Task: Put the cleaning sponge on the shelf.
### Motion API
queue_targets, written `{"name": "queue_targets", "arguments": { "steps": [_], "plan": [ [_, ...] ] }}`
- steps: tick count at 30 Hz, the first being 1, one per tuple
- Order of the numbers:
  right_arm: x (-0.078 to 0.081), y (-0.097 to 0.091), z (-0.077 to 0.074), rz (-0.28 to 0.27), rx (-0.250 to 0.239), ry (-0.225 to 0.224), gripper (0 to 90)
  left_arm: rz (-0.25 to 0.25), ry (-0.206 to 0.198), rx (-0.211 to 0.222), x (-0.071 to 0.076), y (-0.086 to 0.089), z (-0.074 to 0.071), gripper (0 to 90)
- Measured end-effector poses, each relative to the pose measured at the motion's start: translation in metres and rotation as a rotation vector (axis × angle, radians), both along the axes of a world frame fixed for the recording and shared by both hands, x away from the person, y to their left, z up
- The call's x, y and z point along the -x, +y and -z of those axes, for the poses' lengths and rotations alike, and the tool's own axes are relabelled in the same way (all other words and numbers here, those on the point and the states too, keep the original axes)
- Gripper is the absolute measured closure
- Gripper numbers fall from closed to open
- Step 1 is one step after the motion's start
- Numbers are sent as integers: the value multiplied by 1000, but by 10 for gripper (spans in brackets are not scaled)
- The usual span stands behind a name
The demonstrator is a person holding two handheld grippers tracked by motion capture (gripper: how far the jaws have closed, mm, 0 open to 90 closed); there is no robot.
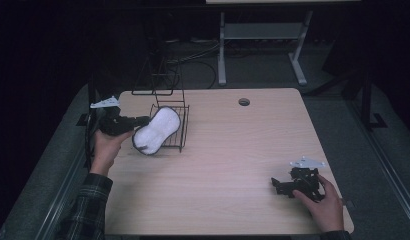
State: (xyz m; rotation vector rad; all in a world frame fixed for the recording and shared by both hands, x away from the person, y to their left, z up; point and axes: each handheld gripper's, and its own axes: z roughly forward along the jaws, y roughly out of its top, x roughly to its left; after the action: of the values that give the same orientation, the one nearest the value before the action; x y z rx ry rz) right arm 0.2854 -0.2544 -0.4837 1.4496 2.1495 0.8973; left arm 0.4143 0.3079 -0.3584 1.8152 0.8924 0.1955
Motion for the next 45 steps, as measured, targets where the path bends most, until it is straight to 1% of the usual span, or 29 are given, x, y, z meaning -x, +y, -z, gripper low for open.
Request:
{"name": "queue_targets", "arguments": {
  "steps": [6, 11, 12, 13, 21, 25, 29, 31, 33, 34, 38, 40, 45],
  "plan": [
    [0, 0, 0, 0, 0, 0, 0, -18, 8, -9, -11, 1, 2, 893],
    [0, 0, 0, 0, 0, 0, 0, -37, 13, -2, -21, 0, 4, 893],
    [0, 0, 0, 0, 0, 0, 0, -43, 20, -4, -22, 0, 6, 893],
    [0, 0, 0, 0, 0, 0, 0, -49, 21, -21, -24, 0, 7, 893],
    [0, 0, 0, -1, 0, 0, 0, -80, 41, -1, -35, -2, 13, 893],
    [0, 0, 0, 0, 0, 0, 0, -94, 41, 1, -42, -3, 14, 893],
    [0, 0, 0, 0, 0, 0, 0, -111, 49, 18, -49, -3, 19, 893],
    [0, 0, 0, 0, 0, 0, 0, -111, 53, 2, -52, -3, 24, 893],
    [0, 0, 0, 0, 0, 0, 0, -119, 65, 3, -53, -4, 27, 892],
    [0, 0, 0, 0, 0, 0, 0, -125, 69, 11, -54, -5, 29, 892],
    [0, 0, 0, 0, 0, 0, 0, -133, 74, 6, -58, -5, 34, 892],
    [0, 0, 0, 0, 0, 0, 0, -131, 73, -11, -59, -5, 35, 891],
    [0, 0, 0, 0, 0, 0, 0, -142, 79, -20, -62, -4, 40, 889]
  ]
}}
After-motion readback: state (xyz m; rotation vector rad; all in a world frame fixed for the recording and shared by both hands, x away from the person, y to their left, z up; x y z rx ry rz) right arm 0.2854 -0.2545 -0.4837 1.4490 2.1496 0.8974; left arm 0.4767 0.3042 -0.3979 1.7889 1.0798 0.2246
